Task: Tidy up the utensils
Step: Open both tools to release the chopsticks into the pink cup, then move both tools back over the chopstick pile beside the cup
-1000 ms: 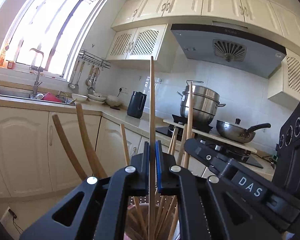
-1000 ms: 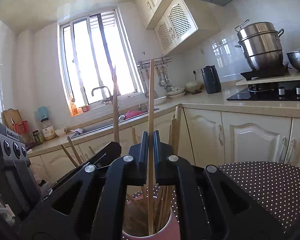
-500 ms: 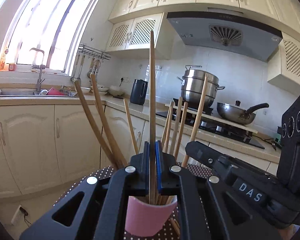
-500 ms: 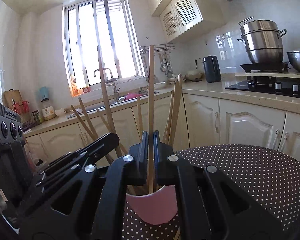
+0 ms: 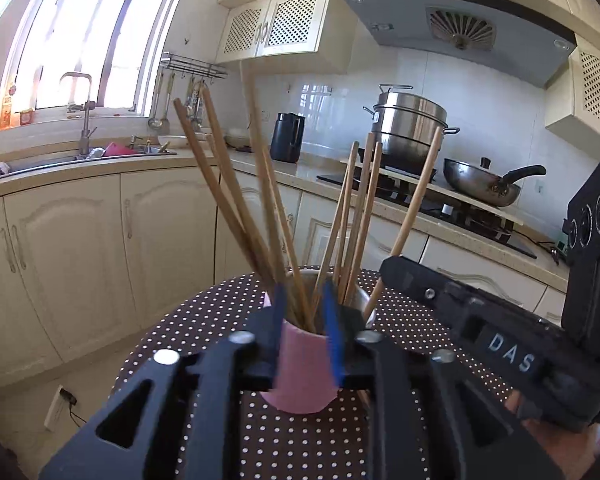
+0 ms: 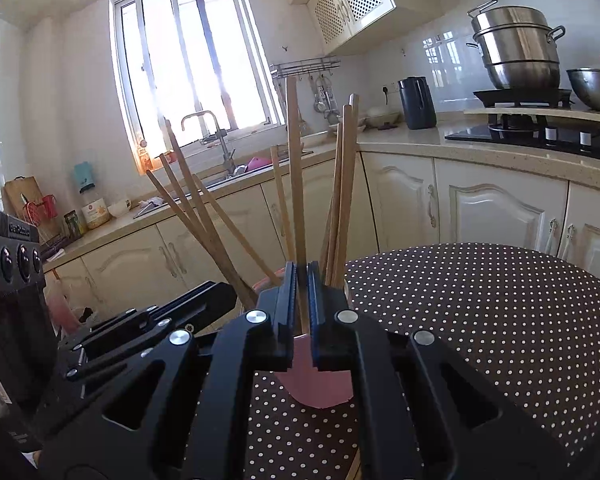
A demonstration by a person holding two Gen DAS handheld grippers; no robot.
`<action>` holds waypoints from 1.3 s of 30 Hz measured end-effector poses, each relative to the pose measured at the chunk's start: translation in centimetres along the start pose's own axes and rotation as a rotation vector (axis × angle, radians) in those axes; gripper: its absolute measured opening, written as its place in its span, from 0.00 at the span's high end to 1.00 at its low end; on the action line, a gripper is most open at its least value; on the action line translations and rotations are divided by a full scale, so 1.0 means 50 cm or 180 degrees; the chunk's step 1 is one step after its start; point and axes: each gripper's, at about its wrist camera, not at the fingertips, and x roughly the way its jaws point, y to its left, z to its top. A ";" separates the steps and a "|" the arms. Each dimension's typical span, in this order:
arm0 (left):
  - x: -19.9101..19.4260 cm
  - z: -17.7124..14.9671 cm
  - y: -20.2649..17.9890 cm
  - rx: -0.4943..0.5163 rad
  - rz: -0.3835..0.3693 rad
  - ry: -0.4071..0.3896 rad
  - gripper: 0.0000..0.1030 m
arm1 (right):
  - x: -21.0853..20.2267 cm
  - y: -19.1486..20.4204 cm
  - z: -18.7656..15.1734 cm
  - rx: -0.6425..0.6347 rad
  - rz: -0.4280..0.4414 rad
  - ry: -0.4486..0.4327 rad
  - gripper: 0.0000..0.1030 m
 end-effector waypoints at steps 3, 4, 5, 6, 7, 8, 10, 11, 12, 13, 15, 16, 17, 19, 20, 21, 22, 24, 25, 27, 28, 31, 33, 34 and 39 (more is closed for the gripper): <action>-0.024 0.003 0.003 -0.0021 0.0048 -0.0026 0.72 | -0.016 0.002 0.006 0.0077 0.0022 0.0006 0.92; -0.032 0.004 0.003 -0.0042 0.0054 -0.0029 0.69 | -0.022 0.004 0.009 0.0075 0.0021 0.0009 0.91; -0.041 0.004 0.004 -0.0061 0.0050 -0.0028 0.67 | -0.028 0.007 0.010 0.0065 0.0015 0.0013 0.88; -0.050 0.005 0.002 -0.0065 0.0067 -0.0030 0.62 | -0.037 0.010 0.010 0.0061 0.0007 0.0008 0.85; -0.060 0.005 0.000 -0.0064 0.0093 -0.0030 0.58 | -0.045 0.012 0.012 0.0065 0.0009 0.0005 0.75; -0.069 0.005 -0.003 -0.0058 0.0110 -0.0029 0.57 | -0.052 0.015 0.012 0.0073 0.0008 0.0004 0.60; -0.087 0.006 -0.010 -0.0039 0.0155 -0.0016 0.53 | -0.072 0.020 0.014 0.0078 -0.0003 -0.0014 0.50; -0.095 0.006 -0.013 -0.0034 0.0156 0.0006 0.52 | -0.079 0.024 0.015 0.0068 0.0010 -0.0004 0.50; -0.101 0.005 -0.015 -0.0033 0.0144 0.0032 0.51 | -0.088 0.028 0.017 0.0054 0.0005 0.0004 0.50; -0.107 0.005 -0.018 -0.0027 0.0147 0.0060 0.50 | -0.096 0.032 0.017 0.0041 -0.0001 0.0005 0.50; -0.125 0.003 -0.026 -0.0007 0.0168 0.0065 0.48 | -0.115 0.037 0.019 0.0040 0.0008 -0.0003 0.50; -0.134 0.002 -0.030 0.0009 0.0178 0.0074 0.44 | -0.125 0.039 0.020 0.0039 0.0013 0.0004 0.48; -0.143 0.000 -0.034 0.0024 0.0228 0.0104 0.42 | -0.133 0.042 0.021 0.0032 0.0010 0.0008 0.47; -0.155 -0.006 -0.040 0.0040 0.0298 0.0180 0.40 | -0.151 0.044 0.020 0.0018 0.0037 0.0036 0.46; -0.160 -0.008 -0.042 0.0046 0.0296 0.0200 0.40 | -0.157 0.044 0.018 0.0016 0.0048 0.0061 0.46; -0.167 -0.011 -0.045 0.0056 0.0294 0.0216 0.40 | -0.165 0.045 0.015 0.0006 0.0044 0.0085 0.46; -0.173 -0.014 -0.048 0.0065 0.0293 0.0232 0.40 | -0.172 0.045 0.011 -0.0007 0.0035 0.0101 0.46; -0.183 -0.020 -0.058 0.0080 0.0262 0.0297 0.40 | -0.184 0.041 0.002 -0.0007 0.0027 0.0163 0.45; -0.185 -0.023 -0.063 0.0082 0.0248 0.0332 0.40 | -0.190 0.037 -0.002 0.0003 0.0015 0.0194 0.45; -0.179 -0.031 -0.075 0.0077 0.0256 0.0437 0.40 | -0.200 0.026 -0.013 0.0057 -0.0012 0.0306 0.44; -0.172 -0.038 -0.081 0.0081 0.0242 0.0520 0.40 | -0.203 0.019 -0.020 0.0090 -0.0036 0.0363 0.43; -0.154 -0.060 -0.096 0.0060 0.0122 0.0762 0.40 | -0.213 0.000 -0.042 0.0138 -0.0117 0.0502 0.43; -0.136 -0.075 -0.101 0.0037 0.0104 0.0968 0.40 | -0.216 -0.014 -0.059 0.0177 -0.0164 0.0610 0.43; -0.122 -0.084 -0.102 0.0022 0.0088 0.1129 0.40 | -0.215 -0.023 -0.068 0.0204 -0.0190 0.0681 0.43; -0.069 -0.111 -0.101 -0.0143 -0.0042 0.1659 0.40 | -0.206 -0.068 -0.103 0.0388 -0.0349 0.0999 0.43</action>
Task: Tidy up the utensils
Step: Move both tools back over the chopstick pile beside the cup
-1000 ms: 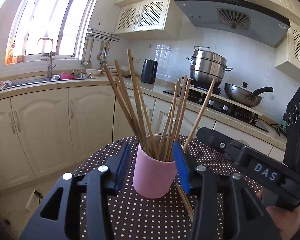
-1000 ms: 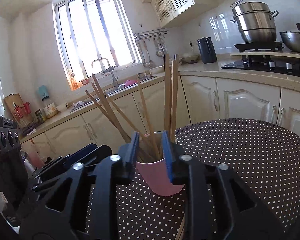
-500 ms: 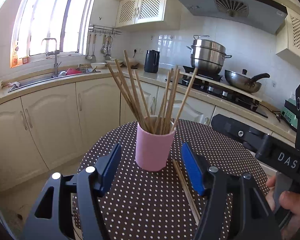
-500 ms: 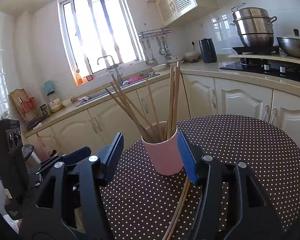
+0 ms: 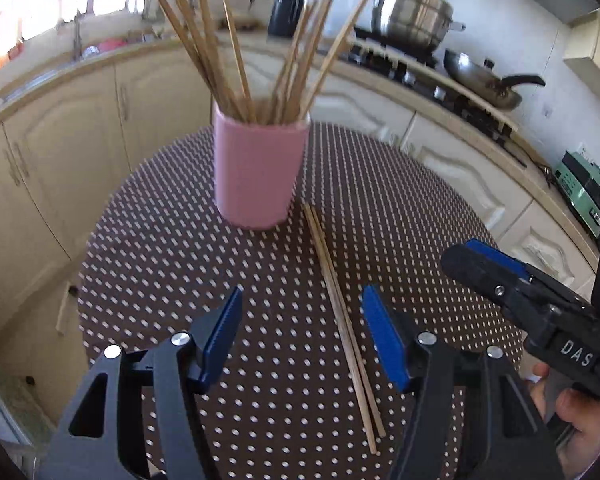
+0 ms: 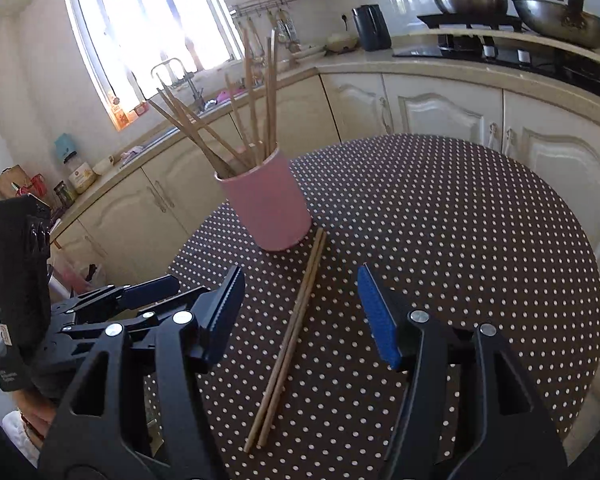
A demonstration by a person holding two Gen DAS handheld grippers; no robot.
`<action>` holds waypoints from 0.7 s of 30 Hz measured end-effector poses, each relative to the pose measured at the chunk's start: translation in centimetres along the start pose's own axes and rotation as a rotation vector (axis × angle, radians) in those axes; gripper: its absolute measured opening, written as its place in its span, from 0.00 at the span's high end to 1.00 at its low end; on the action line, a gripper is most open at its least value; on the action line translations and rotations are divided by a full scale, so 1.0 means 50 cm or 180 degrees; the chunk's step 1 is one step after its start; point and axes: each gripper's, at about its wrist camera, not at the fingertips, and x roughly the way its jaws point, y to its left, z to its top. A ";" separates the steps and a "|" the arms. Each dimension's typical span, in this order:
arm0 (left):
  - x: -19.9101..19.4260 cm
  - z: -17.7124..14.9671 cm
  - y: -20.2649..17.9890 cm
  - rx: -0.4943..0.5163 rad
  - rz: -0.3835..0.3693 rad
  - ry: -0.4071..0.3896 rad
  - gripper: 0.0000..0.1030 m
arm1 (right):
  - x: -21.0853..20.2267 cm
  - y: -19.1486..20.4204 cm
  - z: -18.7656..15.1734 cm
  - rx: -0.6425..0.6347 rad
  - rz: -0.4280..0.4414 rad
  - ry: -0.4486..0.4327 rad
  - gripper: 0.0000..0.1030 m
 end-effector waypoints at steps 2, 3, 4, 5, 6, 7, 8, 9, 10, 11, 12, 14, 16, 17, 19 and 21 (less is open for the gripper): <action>0.025 0.000 -0.004 0.0006 0.0081 0.0165 0.40 | 0.007 -0.020 -0.006 0.0074 -0.0033 0.0084 0.43; 0.038 -0.001 -0.008 0.0036 0.0111 0.0242 0.40 | 0.011 -0.028 -0.010 0.0112 -0.0036 0.0134 0.43; 0.053 -0.001 -0.013 0.0061 0.0110 0.0336 0.40 | 0.014 -0.034 -0.013 0.0141 -0.0032 0.0176 0.43; 0.065 -0.006 -0.014 0.0073 0.0115 0.0402 0.40 | 0.019 -0.041 -0.014 0.0159 -0.0030 0.0218 0.43; 0.077 -0.008 -0.016 0.0080 0.0118 0.0474 0.40 | 0.024 -0.047 -0.018 0.0169 -0.0037 0.0261 0.43; 0.091 -0.007 -0.019 0.0080 0.0130 0.0552 0.40 | 0.028 -0.051 -0.021 0.0176 -0.0038 0.0290 0.43; 0.103 -0.009 -0.020 0.0081 0.0166 0.0614 0.40 | 0.031 -0.053 -0.024 0.0179 -0.0036 0.0309 0.43; 0.113 -0.011 -0.022 0.0085 0.0199 0.0660 0.40 | 0.035 -0.056 -0.027 0.0181 -0.0036 0.0335 0.42; 0.120 -0.012 -0.024 0.0089 0.0205 0.0684 0.40 | 0.038 -0.058 -0.030 0.0187 -0.0035 0.0354 0.42; 0.127 -0.012 -0.026 0.0088 0.0201 0.0707 0.40 | 0.041 -0.061 -0.032 0.0196 -0.0035 0.0370 0.42; 0.133 -0.012 -0.028 0.0087 0.0189 0.0723 0.40 | 0.043 -0.064 -0.033 0.0204 -0.0036 0.0375 0.42; 0.147 -0.010 -0.038 0.0128 0.0216 0.0755 0.40 | 0.046 -0.069 -0.035 0.0220 -0.0039 0.0373 0.42; 0.157 -0.011 -0.047 0.0180 0.0252 0.0782 0.40 | 0.050 -0.074 -0.036 0.0241 -0.0047 0.0380 0.42; 0.157 -0.011 -0.052 0.0214 0.0299 0.0766 0.40 | 0.052 -0.077 -0.036 0.0249 -0.0054 0.0388 0.42; 0.163 -0.011 -0.059 0.0259 0.0358 0.0767 0.40 | 0.058 -0.082 -0.037 0.0267 -0.0053 0.0405 0.42; 0.165 -0.012 -0.062 0.0274 0.0361 0.0758 0.40 | 0.064 -0.084 -0.038 0.0269 -0.0055 0.0427 0.42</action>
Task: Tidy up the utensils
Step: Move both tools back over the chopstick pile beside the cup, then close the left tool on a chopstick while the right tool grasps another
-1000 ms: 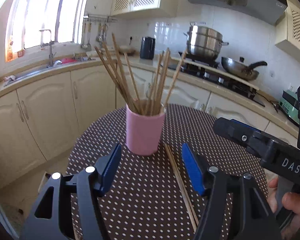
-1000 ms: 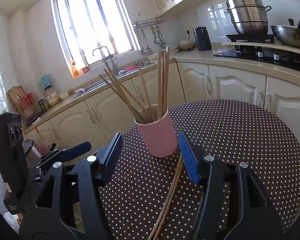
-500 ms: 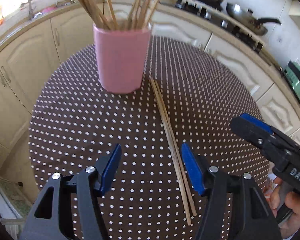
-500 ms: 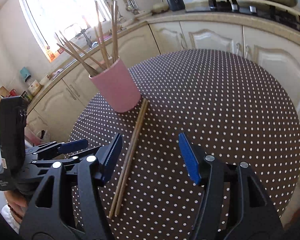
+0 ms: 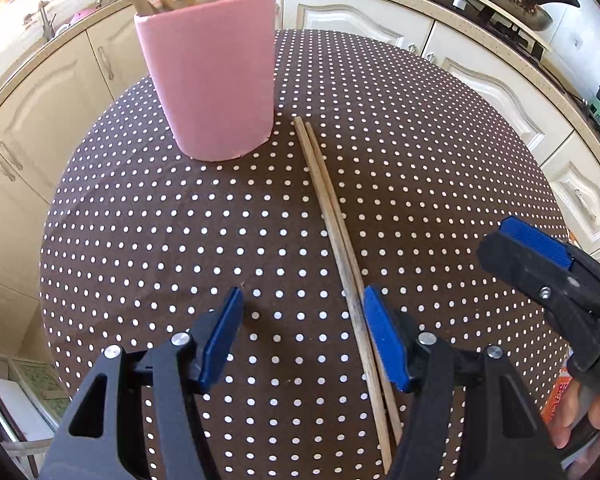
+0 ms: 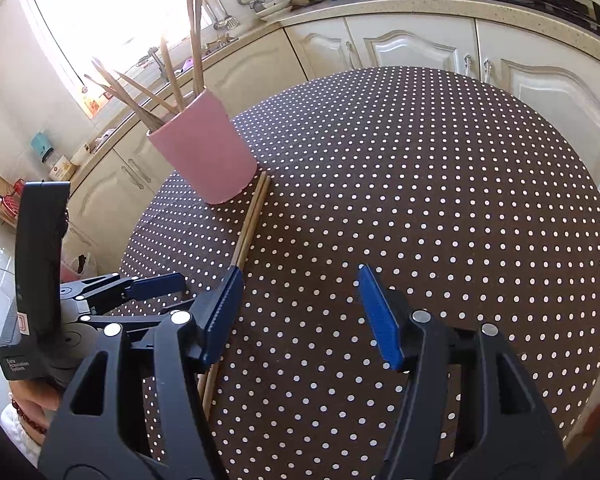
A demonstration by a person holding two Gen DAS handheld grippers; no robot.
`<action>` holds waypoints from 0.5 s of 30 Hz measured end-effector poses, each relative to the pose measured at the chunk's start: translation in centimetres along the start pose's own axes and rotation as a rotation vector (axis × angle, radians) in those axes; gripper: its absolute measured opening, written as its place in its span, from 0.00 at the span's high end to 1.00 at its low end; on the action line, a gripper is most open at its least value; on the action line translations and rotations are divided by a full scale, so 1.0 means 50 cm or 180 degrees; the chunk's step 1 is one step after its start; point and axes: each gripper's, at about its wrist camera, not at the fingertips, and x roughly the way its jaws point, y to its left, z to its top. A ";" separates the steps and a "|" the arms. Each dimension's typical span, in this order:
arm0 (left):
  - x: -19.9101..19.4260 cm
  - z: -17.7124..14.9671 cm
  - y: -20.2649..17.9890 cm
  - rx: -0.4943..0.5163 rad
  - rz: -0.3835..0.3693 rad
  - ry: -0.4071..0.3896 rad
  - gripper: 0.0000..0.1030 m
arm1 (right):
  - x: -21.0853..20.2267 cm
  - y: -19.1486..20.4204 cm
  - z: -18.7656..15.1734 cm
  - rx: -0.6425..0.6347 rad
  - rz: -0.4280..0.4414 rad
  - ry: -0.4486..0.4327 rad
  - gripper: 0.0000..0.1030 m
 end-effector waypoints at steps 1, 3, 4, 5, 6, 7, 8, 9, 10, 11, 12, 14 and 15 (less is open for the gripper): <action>0.000 0.000 -0.001 0.0006 0.0004 -0.0003 0.39 | 0.002 -0.001 0.000 -0.0002 -0.0001 0.0005 0.42; 0.003 0.003 -0.007 0.0051 0.0173 -0.0045 0.39 | 0.006 -0.006 0.000 -0.0001 -0.0004 0.0014 0.42; 0.003 0.006 -0.006 0.0080 0.0235 -0.0047 0.39 | 0.005 -0.007 0.001 0.0001 -0.0013 0.0009 0.42; 0.007 0.009 -0.009 0.0086 0.0218 -0.0018 0.39 | 0.004 -0.007 0.001 0.0007 -0.0035 -0.0006 0.42; 0.015 0.012 -0.012 0.0075 0.0246 0.0054 0.39 | 0.005 -0.008 0.002 0.0022 -0.0044 -0.0016 0.42; 0.016 0.017 -0.019 0.0123 0.0318 0.0033 0.38 | 0.008 -0.009 0.003 0.0038 -0.0040 -0.0012 0.42; 0.019 0.020 -0.022 0.0120 0.0320 0.0025 0.38 | 0.010 -0.010 0.003 0.0052 -0.0040 -0.0003 0.42; 0.021 0.022 -0.020 0.0086 0.0291 0.0036 0.39 | 0.012 -0.011 0.004 0.0054 -0.0046 0.0010 0.42; 0.022 0.023 -0.018 0.0076 0.0268 0.0041 0.40 | 0.013 -0.012 0.004 0.0050 -0.0050 0.0032 0.42; 0.022 0.023 -0.017 0.0093 0.0265 0.0035 0.42 | 0.016 -0.012 0.005 0.0041 -0.0055 0.0066 0.42; 0.021 0.021 -0.014 0.0096 0.0270 0.0018 0.50 | 0.020 -0.010 0.007 0.0028 -0.0069 0.0105 0.42; 0.015 0.020 0.024 0.0054 0.0268 -0.0006 0.69 | 0.026 -0.002 0.012 -0.0017 -0.0075 0.0164 0.42; 0.014 0.019 0.035 0.0022 0.0270 -0.0011 0.81 | 0.032 0.003 0.015 -0.0043 -0.0086 0.0198 0.42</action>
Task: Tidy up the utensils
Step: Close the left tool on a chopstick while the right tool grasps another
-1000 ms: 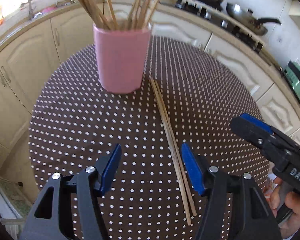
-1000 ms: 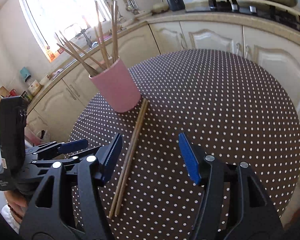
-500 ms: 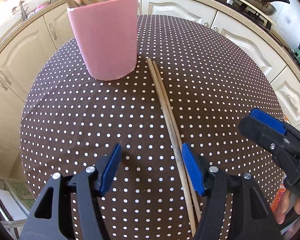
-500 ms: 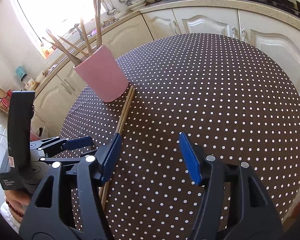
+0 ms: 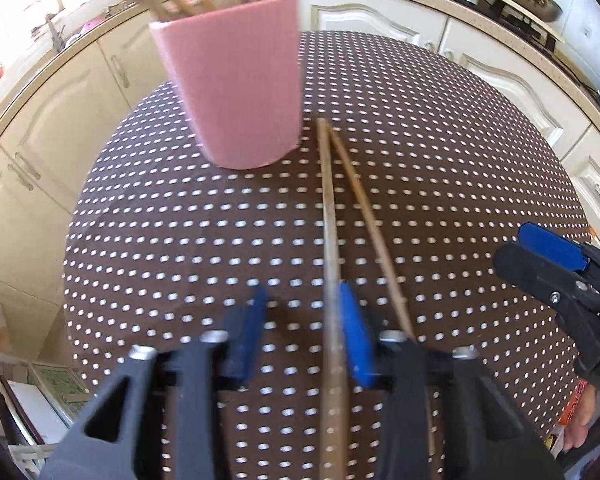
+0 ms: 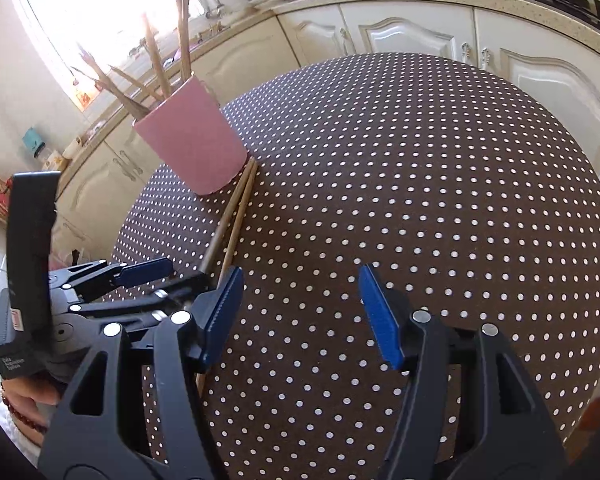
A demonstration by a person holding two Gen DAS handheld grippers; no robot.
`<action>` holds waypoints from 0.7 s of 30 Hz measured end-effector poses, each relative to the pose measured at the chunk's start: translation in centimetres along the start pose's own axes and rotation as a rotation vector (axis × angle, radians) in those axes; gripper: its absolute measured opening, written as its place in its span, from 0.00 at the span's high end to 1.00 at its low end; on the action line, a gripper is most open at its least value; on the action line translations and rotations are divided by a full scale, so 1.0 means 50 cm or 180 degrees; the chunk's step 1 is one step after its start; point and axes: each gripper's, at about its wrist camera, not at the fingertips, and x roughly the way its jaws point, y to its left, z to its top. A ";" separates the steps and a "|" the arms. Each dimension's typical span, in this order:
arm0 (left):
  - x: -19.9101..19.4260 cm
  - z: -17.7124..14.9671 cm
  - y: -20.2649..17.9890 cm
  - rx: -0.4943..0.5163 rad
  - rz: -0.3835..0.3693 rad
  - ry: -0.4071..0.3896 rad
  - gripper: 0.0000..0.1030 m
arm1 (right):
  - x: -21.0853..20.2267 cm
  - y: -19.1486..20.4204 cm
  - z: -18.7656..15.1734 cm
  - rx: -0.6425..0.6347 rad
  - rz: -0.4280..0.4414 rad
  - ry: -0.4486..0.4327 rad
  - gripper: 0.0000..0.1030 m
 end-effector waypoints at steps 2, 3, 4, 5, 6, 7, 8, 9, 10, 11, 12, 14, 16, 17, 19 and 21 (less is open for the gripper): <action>0.002 -0.002 0.024 -0.0065 -0.0054 0.0006 0.93 | 0.008 0.013 0.004 -0.0011 0.0020 0.0060 0.42; 0.001 -0.003 0.036 -0.0102 -0.0138 0.0008 0.93 | 0.015 0.019 0.008 0.0006 0.0060 0.0104 0.42; 0.001 -0.004 0.042 -0.0111 -0.0200 0.0013 0.93 | 0.023 0.027 0.011 0.0001 0.0064 0.0171 0.42; 0.000 -0.006 0.044 -0.0101 -0.0221 0.0019 0.93 | 0.031 0.037 0.013 -0.0028 0.0054 0.0232 0.42; -0.002 -0.010 0.048 -0.0093 -0.0235 0.0020 0.93 | 0.042 0.050 0.015 -0.0076 0.0057 0.0307 0.42; -0.002 -0.013 0.049 -0.0077 -0.0249 0.0019 0.93 | 0.053 0.062 0.017 -0.0115 0.0045 0.0392 0.42; -0.006 -0.014 0.052 -0.0070 -0.0259 0.0018 0.93 | 0.061 0.072 0.019 -0.0138 0.0033 0.0456 0.42; -0.009 -0.015 0.055 -0.0064 -0.0275 0.0015 0.93 | 0.071 0.083 0.021 -0.0171 0.0027 0.0524 0.42; -0.010 -0.013 0.055 -0.0052 -0.0297 0.0008 0.93 | 0.079 0.094 0.022 -0.0201 0.0018 0.0587 0.42; -0.017 -0.022 0.062 -0.0048 -0.0319 -0.0001 0.93 | 0.087 0.105 0.024 -0.0247 -0.0038 0.0631 0.42; -0.018 -0.021 0.061 -0.0045 -0.0335 -0.0005 0.93 | 0.092 0.116 0.026 -0.0306 -0.0112 0.0656 0.43; -0.022 -0.021 0.060 -0.0025 -0.0351 -0.0024 0.93 | 0.101 0.135 0.030 -0.0378 -0.0259 0.0716 0.47; -0.024 -0.018 0.057 -0.0014 -0.0336 -0.0054 0.93 | 0.110 0.156 0.029 -0.0516 -0.0478 0.0763 0.49; -0.024 -0.020 0.053 -0.0005 -0.0326 -0.0076 0.93 | 0.116 0.170 0.028 -0.0623 -0.0600 0.0781 0.52; -0.024 -0.019 0.052 0.0011 -0.0305 -0.0110 0.93 | 0.126 0.195 0.021 -0.0888 -0.0863 0.0799 0.58; -0.027 -0.025 0.050 0.0020 -0.0293 -0.0129 0.93 | 0.128 0.202 0.021 -0.0918 -0.0847 0.0821 0.66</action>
